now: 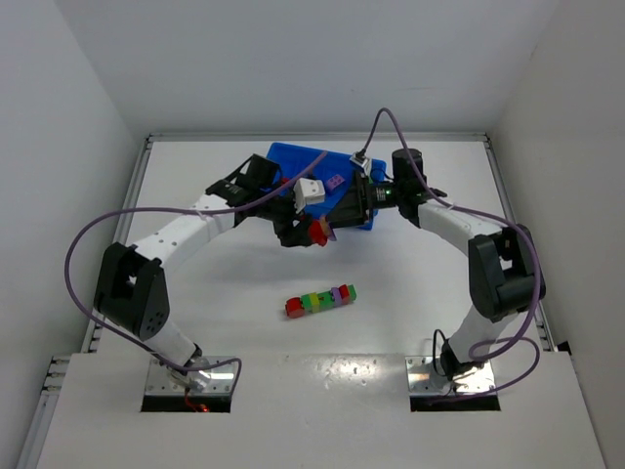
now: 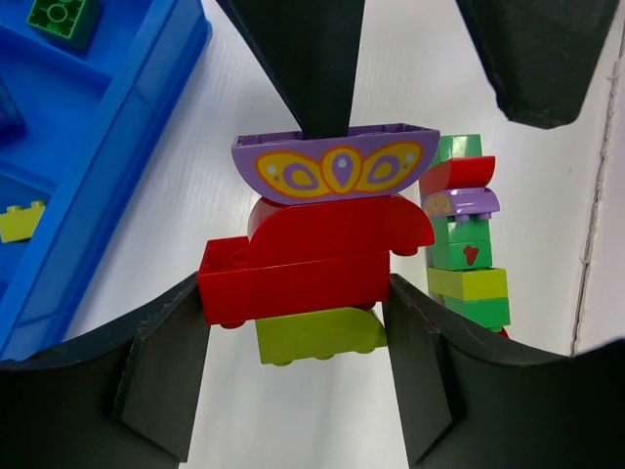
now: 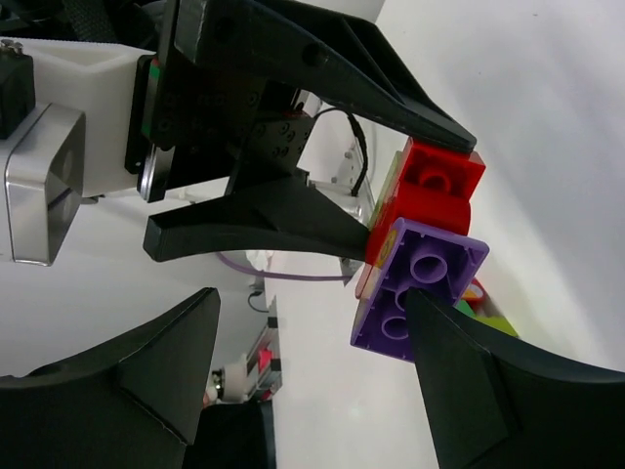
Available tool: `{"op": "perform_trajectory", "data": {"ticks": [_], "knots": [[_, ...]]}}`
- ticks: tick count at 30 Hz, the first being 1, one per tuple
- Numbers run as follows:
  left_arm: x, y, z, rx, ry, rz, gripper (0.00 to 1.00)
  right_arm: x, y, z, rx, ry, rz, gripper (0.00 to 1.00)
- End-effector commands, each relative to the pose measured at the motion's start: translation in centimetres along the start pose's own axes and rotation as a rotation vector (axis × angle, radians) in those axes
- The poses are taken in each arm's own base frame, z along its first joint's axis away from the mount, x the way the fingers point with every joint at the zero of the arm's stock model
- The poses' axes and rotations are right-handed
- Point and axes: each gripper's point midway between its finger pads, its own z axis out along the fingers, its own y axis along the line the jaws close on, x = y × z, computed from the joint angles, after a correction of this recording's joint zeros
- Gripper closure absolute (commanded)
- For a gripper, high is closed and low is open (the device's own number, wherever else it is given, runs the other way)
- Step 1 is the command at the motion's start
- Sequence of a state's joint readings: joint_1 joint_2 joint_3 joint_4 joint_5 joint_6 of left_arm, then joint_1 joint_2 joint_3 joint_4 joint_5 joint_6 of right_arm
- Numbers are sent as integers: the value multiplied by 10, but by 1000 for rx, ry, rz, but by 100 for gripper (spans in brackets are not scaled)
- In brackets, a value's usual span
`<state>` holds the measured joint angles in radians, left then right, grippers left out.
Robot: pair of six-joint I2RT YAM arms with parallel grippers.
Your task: Sort the legos into containers by color
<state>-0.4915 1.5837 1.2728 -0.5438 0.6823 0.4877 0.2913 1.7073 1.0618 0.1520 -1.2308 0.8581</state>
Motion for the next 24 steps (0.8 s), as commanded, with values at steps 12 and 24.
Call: {"op": "perform_trajectory", "data": {"ticks": [12,24], "knots": [[-73,7,-25,-53,-150,94,79,3,-9,6,34,47,-114,23],[-69,3,-28,-51,-144,107,79,-16,-17,-13,72,-23,-140,38]]}}
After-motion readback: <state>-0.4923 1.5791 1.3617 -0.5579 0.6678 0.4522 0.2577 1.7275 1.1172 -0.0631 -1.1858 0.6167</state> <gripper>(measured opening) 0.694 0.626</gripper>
